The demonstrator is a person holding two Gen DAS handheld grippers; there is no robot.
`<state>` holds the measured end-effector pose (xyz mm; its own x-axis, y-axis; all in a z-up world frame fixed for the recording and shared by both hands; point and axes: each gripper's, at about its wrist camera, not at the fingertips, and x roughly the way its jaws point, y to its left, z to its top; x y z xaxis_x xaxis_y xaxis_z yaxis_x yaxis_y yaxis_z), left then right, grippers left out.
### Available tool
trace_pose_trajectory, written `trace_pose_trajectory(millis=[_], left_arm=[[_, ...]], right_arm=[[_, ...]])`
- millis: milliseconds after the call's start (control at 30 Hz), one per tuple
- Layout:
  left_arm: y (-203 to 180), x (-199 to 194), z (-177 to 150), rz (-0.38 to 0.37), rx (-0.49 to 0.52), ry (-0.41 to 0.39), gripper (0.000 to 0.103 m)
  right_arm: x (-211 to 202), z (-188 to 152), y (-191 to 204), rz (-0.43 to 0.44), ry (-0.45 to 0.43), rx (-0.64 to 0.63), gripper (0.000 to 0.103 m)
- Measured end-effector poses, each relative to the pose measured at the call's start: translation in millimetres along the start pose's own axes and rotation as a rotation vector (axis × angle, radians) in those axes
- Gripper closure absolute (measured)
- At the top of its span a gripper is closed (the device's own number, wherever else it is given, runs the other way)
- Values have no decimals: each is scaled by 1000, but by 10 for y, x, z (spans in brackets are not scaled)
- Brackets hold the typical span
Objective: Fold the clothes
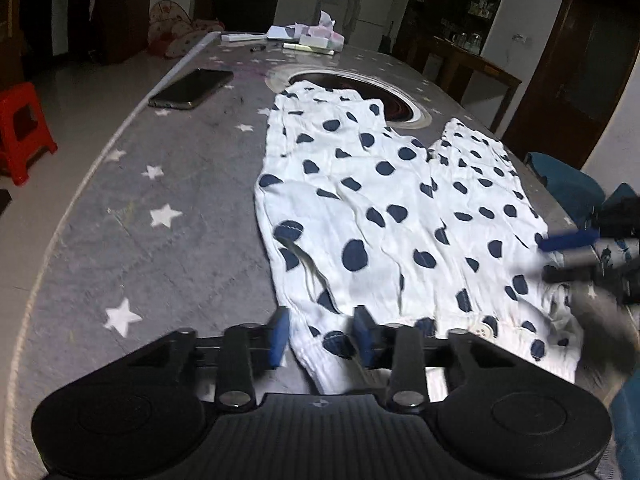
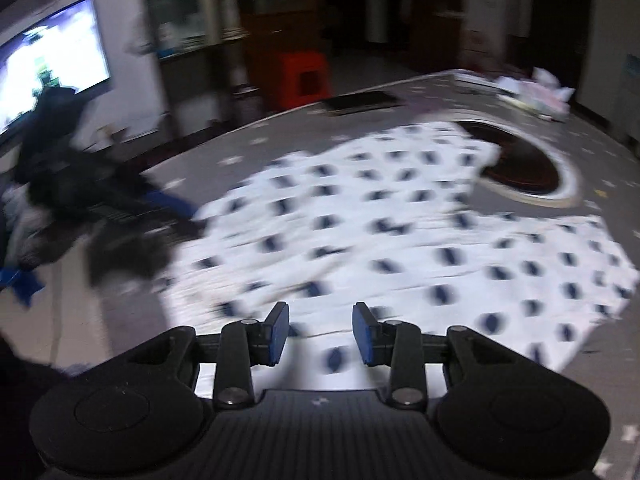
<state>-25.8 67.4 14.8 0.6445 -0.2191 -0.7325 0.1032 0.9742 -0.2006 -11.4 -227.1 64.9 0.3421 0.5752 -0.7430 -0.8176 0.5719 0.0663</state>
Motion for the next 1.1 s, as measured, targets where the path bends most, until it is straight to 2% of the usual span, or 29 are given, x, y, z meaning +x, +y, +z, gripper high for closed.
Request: trace_pose_trajectory(millis=[33,200,400,500,700,867,1100], left_arm=[[-10,-12,-12,-7,3,0,82],[-55,-92,-81,-39,21,6,91],[-117,-249,-228,-68,80,54,91],[-143,-316,-251,-72,101,64,86],[-185,-522,-66,-54,156,-3,83],[-202,-464,204,-38,151,-65,83],[-278,-1,635,-5,116,-75,83]], right_arm=[[36,-23,98,22,11,-14,68],[249,-154,279,57,94,-57,68],[132,-301,245,126,141,-43,67],[62,-335,254,164,153,-24,66],[-162,-280,115,195,105,47,66],[-261,-169,-166,98,24,102,66],[-69,-93,-770,-107,-26,227,66]])
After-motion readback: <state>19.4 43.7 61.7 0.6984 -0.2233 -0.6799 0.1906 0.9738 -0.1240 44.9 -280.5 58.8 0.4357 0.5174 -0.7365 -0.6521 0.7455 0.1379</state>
